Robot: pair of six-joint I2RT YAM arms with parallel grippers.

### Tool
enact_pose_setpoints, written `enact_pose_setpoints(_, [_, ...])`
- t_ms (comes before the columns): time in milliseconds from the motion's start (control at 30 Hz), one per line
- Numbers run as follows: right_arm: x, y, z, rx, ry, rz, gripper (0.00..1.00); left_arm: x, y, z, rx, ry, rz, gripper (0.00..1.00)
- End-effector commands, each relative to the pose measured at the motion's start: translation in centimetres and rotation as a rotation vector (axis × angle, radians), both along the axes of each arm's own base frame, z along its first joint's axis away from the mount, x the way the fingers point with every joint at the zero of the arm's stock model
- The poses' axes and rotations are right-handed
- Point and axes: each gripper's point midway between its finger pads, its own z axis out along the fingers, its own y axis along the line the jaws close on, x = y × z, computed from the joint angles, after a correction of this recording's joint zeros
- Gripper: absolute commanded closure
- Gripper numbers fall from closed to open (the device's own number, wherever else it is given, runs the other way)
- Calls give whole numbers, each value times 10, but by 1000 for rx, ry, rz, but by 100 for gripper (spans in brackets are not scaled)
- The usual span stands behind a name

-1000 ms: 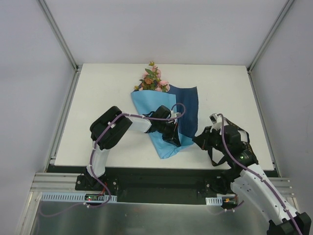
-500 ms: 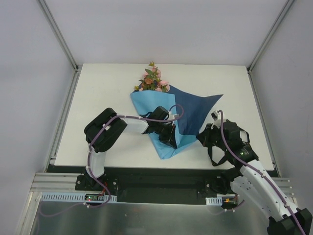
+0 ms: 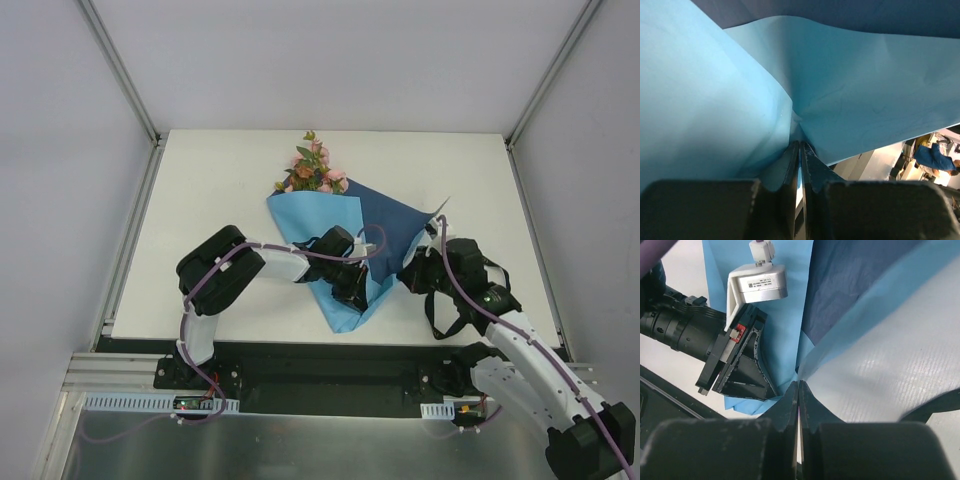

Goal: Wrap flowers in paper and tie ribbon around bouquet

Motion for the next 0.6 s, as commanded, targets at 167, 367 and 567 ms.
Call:
enact_pose_setpoints(167, [2, 6, 19, 22, -56, 42, 99, -3, -7, 37, -78, -44, -6, 91])
enact_pose_setpoints(367, [-6, -1, 9, -2, -41, 32, 100, -3, -8, 36, -69, -24, -9, 95])
enact_pose_setpoints(567, [-5, 1, 11, 8, -43, 38, 100, -11, -8, 32, -64, -10, -28, 98])
